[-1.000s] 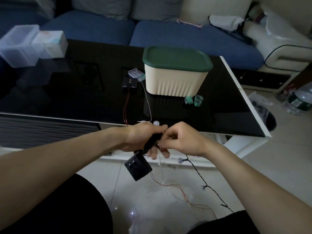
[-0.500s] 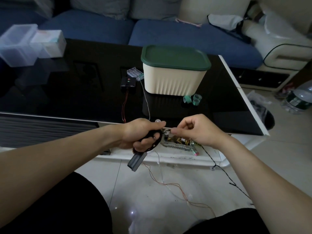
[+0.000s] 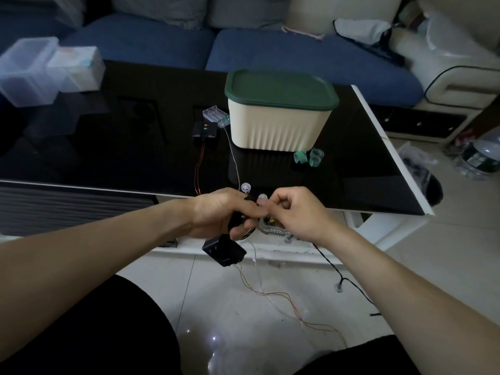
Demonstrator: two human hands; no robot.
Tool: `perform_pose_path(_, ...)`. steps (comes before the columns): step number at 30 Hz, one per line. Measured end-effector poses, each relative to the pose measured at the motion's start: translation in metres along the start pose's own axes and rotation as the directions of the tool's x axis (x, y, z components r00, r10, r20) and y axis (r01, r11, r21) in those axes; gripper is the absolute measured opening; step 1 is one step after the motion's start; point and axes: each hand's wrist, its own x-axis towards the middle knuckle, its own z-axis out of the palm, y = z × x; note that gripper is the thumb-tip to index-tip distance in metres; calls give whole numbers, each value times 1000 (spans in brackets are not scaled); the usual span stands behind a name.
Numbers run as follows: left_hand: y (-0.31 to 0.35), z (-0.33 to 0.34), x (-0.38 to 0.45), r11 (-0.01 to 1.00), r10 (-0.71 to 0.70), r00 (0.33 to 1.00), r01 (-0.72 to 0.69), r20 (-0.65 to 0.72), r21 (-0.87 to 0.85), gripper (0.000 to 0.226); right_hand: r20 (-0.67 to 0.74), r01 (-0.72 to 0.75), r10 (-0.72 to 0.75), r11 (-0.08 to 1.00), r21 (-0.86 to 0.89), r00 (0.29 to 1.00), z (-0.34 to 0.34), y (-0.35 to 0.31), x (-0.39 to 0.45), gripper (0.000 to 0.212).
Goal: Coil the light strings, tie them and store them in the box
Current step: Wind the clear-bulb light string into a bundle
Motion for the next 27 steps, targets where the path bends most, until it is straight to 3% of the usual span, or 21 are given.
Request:
perform_pose_path(4, -3, -2, 0, 1000, 16, 1000, -16, -6, 8, 19, -32, -17, 16, 1000, -20, 999, 5, 2, 2, 36)
perform_pose_path(9, -1, 0, 3, 991, -2, 999, -4, -50, -133, 19, -52, -57, 58, 998, 32, 997, 3, 3, 2, 39)
perform_pose_path(15, 6, -2, 0, 947, 32, 985, -84, -169, -311, 13, -26, -35, 35, 999, -4, 999, 2, 0, 5, 72)
perform_pose_path(20, 14, -8, -1, 830, 69, 940, -241, -335, -504, 19, 76, -181, 178, 983, 34, 981, 5, 9, 4, 33)
perform_pose_path(24, 16, -15, -3, 729, 81, 903, -343, -423, -592, 25, 67, -160, 169, 980, -113, 983, -2, 10, 6, 40)
perform_pose_path(27, 16, -12, -1, 715, 100, 902, -359, -421, -600, 24, 59, -154, 169, 966, -209, 984, -4, 7, 6, 48)
